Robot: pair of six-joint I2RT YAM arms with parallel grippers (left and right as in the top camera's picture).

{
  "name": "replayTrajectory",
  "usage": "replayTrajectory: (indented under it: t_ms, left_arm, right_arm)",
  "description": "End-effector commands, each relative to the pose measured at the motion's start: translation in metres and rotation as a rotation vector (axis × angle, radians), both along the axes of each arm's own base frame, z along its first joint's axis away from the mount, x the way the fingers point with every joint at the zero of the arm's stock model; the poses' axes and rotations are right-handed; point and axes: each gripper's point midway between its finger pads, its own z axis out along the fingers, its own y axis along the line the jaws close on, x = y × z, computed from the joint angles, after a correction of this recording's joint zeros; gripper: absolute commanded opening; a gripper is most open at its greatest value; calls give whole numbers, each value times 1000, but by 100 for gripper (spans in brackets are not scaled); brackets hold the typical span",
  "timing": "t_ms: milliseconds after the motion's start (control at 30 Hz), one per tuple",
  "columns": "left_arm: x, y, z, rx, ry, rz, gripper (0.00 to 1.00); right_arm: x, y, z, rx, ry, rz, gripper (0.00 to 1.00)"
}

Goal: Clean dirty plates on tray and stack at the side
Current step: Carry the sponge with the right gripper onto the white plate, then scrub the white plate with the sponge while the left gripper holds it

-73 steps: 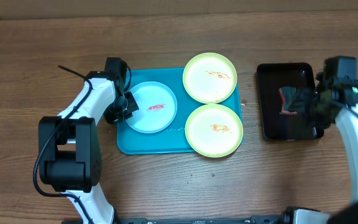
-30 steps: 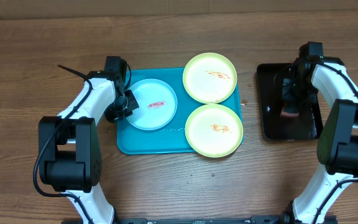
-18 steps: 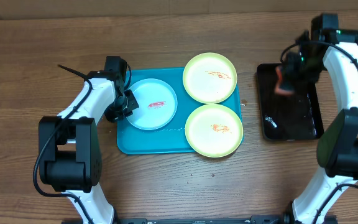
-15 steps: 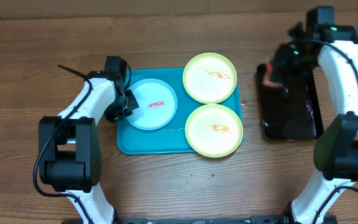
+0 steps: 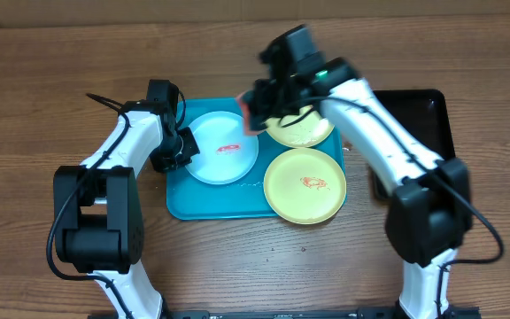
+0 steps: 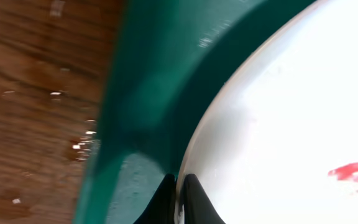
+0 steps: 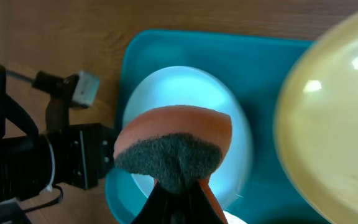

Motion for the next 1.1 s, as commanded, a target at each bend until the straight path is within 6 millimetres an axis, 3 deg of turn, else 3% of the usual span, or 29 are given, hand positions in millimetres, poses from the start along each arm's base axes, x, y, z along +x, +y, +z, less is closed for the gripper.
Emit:
replayTrajectory:
  t_ms: [0, 167, 567, 700, 833, 1067]
  left_arm:
    - [-12, -17, -11, -91, 43, -92, 4]
    - [-17, -17, -11, -93, 63, -101, 4]
    - [-17, -17, -11, -93, 61, -113, 4]
    - [-18, -17, -11, -95, 60, -118, 4]
    - [-17, -18, -11, -97, 59, -128, 4]
    - [-17, -18, -11, -97, 55, -128, 4]
  right_arm:
    - [5, 11, -24, -61, 5, -45, 4]
    - [-1, 17, -58, -157, 19, -45, 4]
    - [-3, 8, -126, -275, 89, -57, 4]
    - [-11, 21, -127, -248, 95, -26, 4]
    - [-23, 52, -121, -158, 88, 42, 4]
    - [-45, 76, -130, -147, 110, 57, 4]
